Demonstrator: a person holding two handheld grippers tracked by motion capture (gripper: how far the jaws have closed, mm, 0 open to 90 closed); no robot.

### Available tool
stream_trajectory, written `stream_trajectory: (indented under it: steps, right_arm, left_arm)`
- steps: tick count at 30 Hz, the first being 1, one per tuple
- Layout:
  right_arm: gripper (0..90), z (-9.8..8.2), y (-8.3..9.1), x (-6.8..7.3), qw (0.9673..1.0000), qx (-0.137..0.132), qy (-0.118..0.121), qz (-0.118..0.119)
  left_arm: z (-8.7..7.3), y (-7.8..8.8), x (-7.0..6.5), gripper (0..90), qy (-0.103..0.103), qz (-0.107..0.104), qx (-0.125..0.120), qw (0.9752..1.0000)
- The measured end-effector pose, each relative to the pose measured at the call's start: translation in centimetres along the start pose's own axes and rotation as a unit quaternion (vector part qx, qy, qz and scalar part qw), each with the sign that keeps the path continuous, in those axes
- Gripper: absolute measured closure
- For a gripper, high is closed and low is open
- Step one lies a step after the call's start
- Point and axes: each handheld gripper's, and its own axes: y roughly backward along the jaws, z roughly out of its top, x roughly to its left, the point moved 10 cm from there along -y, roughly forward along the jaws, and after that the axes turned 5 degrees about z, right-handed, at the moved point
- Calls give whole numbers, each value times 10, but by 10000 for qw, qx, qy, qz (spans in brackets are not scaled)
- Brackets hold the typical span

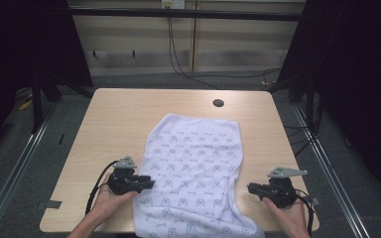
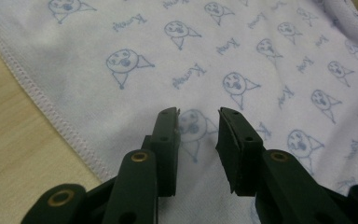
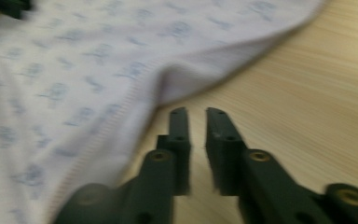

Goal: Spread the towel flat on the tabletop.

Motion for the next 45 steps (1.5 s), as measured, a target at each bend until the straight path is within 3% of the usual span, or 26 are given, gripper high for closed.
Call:
stream_trajectory:
  steps: [4,7,9,11,12,13,16,20,22,23,26,28,30,32,33,35,38,39,40,42,44,45]
  right_arm:
    - [460,14,-25,17,9992,58,390,35]
    - [397,25,-41,14,9987,126,485,-117]
    - [490,26,-50,6,9975,274,532,-367]
    - [670,18,-55,-5,9949,556,485,-683]
    - [764,17,-52,-7,9949,488,486,-743]
    - [802,16,-46,-8,9951,451,404,-787]
    - [822,13,-25,-12,9964,245,172,-792]
    - [820,-11,-9,-7,9979,388,-48,-508]
    - [770,-19,-1,6,9988,369,-87,-298]
    - [699,-20,3,11,9993,270,-78,-247]
    - [568,-10,10,16,9991,-62,240,-349]
    - [543,0,7,15,9990,-185,340,-221]
    - [539,11,-5,14,9983,-164,560,-19]
    - [535,22,-24,9,9975,-61,705,78]
    - [538,27,-35,7,9971,-7,741,156]
    - [535,37,-58,1,9963,171,825,151]
    - [506,51,-86,-1,9952,312,908,179]
    - [502,53,-94,-1,9949,338,927,217]
    - [501,53,-100,-2,9943,430,964,109]
    - [547,52,-105,-2,9927,439,1126,-52]
    - [643,48,-99,-2,9933,514,1023,-169]
    - [670,45,-95,-2,9924,548,1088,-191]
  left_arm:
    - [-2,0,-8,695,-166,-37,64,9998]
    - [-8,3,-18,705,-325,-132,98,9993]
    - [-11,5,-22,710,-356,-95,112,9993]
    - [-14,7,-26,709,-383,-149,137,9991]
    - [-15,7,-27,709,-397,-162,144,9990]
    - [-16,8,-27,709,-403,-168,132,9990]
    - [-18,10,-29,710,-378,-225,149,9989]
    - [-22,11,-38,746,-440,-333,297,9980]
    - [-27,13,-47,873,-828,-216,390,9956]
    - [-29,14,-53,887,-901,-325,443,9944]
    - [-33,15,-64,890,-831,-559,496,9937]
    - [-24,19,-65,886,-666,-668,256,9952]
    - [-14,21,-60,872,-538,-672,65,9963]
    - [-3,17,-46,842,-513,-404,-16,9979]
    - [2,14,-38,812,-403,-317,-40,9987]
    - [16,11,-23,786,-248,-261,-205,9991]
    - [34,7,3,750,17,37,-426,9991]
    - [37,3,10,738,82,104,-422,9990]
    - [38,-1,17,713,157,225,-410,9988]
    - [38,-11,23,676,286,198,-381,9987]
    - [34,-19,21,656,246,169,-262,9992]
    - [31,-21,18,650,135,131,-159,9997]
